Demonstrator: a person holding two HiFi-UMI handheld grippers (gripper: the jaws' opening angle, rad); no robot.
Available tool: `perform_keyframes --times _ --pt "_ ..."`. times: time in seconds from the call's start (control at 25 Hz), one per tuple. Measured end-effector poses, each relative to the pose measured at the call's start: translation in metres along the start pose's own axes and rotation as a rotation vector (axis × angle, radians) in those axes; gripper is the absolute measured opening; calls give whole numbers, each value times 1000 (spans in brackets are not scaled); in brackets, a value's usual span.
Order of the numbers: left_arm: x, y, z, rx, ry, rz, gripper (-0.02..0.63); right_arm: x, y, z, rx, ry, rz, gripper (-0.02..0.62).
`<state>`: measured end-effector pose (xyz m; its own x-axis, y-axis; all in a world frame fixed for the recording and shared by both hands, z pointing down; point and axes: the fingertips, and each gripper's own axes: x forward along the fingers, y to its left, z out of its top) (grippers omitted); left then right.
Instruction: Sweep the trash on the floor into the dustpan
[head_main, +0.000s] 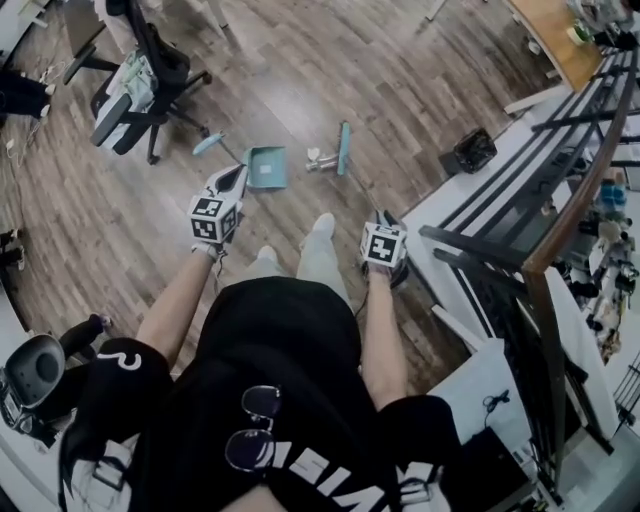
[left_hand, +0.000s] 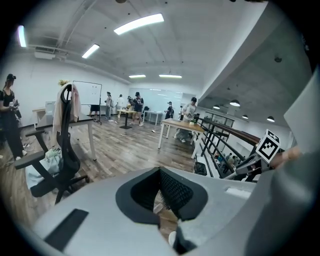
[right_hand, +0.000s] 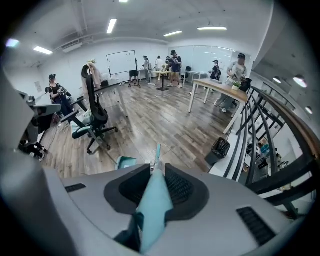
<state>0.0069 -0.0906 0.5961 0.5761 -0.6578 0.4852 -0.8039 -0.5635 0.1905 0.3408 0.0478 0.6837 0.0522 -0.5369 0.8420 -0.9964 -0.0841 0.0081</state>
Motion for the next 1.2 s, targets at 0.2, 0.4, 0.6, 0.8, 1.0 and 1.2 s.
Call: perform_keyframes --times 0.2,0.4,0.6,0.8,1.0,1.2 --pt "42 -10 17 -52 -12 38 -2 38 -45 31 -34 44 -3 84" --pt "63 -3 16 -85 0 94 -2 70 -70 52 -76 77 -2 84" --pt "77 7 17 -101 -1 112 -2 98 -78 60 -85 111 23 84" --pt "96 15 8 -102 20 86 -2 125 -86 67 -134 154 -10 84" --pt "111 30 -5 -114 28 77 -2 154 -79 68 -156 187 -34 84" --pt "121 44 -23 -143 36 76 -2 182 -71 62 -186 218 -72 84"
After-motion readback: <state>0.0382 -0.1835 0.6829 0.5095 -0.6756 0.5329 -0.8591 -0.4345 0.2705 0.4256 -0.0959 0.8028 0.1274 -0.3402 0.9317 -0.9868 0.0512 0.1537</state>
